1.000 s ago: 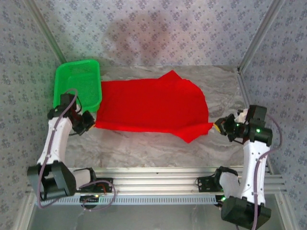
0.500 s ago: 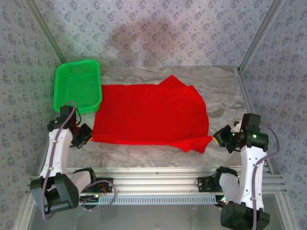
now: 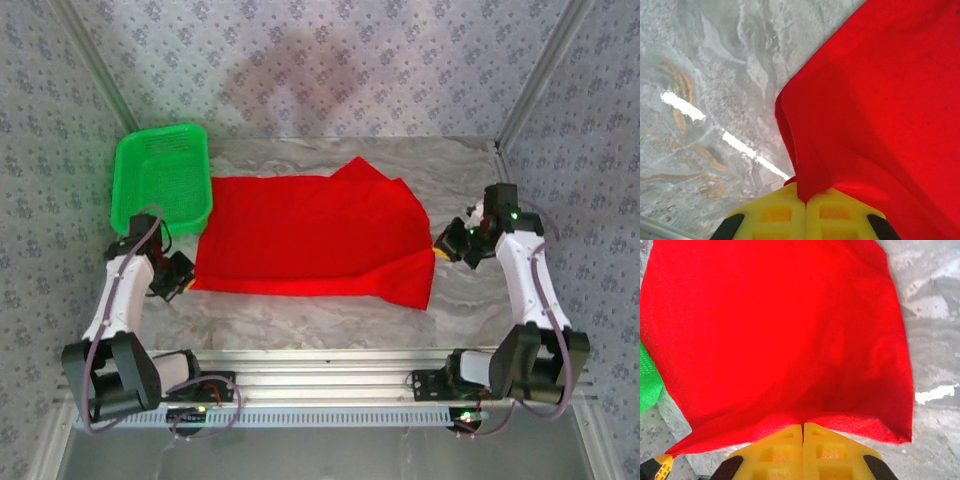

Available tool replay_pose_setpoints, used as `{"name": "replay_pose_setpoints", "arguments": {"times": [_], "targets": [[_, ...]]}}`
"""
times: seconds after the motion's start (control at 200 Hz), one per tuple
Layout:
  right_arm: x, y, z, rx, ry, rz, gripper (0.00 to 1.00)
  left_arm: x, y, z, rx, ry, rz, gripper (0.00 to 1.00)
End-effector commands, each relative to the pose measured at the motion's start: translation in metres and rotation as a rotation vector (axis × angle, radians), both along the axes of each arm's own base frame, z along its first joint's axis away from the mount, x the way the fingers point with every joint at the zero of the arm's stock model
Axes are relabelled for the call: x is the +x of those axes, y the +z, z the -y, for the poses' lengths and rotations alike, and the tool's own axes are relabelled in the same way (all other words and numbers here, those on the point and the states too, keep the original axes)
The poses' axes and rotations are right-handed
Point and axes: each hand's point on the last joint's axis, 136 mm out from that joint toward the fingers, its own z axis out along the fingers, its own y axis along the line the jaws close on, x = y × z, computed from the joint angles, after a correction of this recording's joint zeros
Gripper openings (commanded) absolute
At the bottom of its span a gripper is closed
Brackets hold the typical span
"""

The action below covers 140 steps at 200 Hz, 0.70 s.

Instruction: Fold and stack the t-shirts

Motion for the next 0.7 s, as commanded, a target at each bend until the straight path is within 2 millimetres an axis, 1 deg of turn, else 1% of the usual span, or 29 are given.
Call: {"name": "replay_pose_setpoints", "arguments": {"times": [0.0,0.01,0.02,0.04,0.145,0.27,0.485,0.585,0.695], "targets": [[0.021,0.004,0.005,-0.066,0.061,0.041,0.0,0.027,0.015,-0.007,0.013,0.017,0.079,0.0],[0.022,0.002,0.005,-0.068,0.065,0.034,0.0,0.028,0.015,-0.007,0.012,0.017,0.08,0.0],[0.027,0.009,0.006,-0.073,0.067,0.055,0.0,0.03,0.015,-0.007,0.012,0.018,0.081,0.0],[0.03,0.011,0.006,-0.08,0.075,0.059,0.0,0.032,0.015,-0.007,0.012,0.017,0.085,0.0],[0.04,0.005,0.006,-0.09,0.1,0.043,0.0,0.044,0.016,-0.009,0.013,0.012,0.096,0.0],[0.048,-0.002,0.002,-0.094,0.147,0.035,0.0,0.056,0.012,-0.01,0.006,-0.002,0.088,0.0],[0.062,-0.011,0.002,-0.125,0.189,0.018,0.0,0.067,0.002,-0.012,0.009,-0.023,0.072,0.0],[0.07,-0.011,0.001,-0.138,0.211,0.019,0.0,0.073,-0.002,-0.011,0.015,-0.043,0.067,0.0],[0.077,-0.016,0.001,-0.155,0.233,0.0,0.0,0.081,-0.005,-0.008,0.018,-0.069,0.059,0.0]]}}
